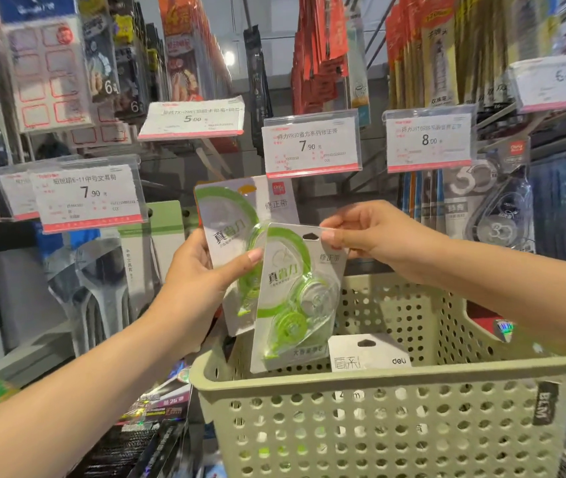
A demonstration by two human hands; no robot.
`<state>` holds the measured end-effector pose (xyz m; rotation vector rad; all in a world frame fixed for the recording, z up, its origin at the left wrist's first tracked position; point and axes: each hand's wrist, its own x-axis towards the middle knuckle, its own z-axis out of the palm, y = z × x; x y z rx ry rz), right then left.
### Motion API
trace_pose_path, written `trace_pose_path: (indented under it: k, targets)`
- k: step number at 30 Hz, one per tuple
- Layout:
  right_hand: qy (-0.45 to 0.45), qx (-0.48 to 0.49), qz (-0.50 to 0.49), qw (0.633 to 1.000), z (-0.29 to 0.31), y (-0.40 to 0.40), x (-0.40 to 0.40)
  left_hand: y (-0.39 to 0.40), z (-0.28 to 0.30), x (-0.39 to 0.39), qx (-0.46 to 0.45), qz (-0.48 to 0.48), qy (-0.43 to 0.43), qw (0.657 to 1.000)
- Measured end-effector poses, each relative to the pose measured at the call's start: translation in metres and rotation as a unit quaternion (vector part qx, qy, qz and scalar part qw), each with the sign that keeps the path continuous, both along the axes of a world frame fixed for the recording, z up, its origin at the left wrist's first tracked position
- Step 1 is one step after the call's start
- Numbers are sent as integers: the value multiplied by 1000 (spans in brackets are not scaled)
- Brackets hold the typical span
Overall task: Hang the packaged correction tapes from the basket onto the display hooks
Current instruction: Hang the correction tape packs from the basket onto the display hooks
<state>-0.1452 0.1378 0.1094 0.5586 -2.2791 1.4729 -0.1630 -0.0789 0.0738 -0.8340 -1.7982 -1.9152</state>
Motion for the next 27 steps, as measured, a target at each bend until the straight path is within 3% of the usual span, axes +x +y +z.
trace_pose_path:
  k: [5,10,17,19,23,27]
  targets:
    - [15,-24,-22,999,7,-3,0,-4,3,0,-11,2,9,1000]
    - [-30,-63,-16,997,8,-9,1,-4,5,0,-12,20,-16,1000]
    - [-168,-247,35,954,6,-11,-2,5,9,5,36,14,-98,994]
    - [-209,-236,53,948,3,-11,4,7,9,6,64,6,-124,990]
    - [-275,-124,78,950,-8,-9,21,13,11,9,114,-19,-160,980]
    - [-259,-85,85,958,-15,-7,29,16,10,6,108,-24,-168,979]
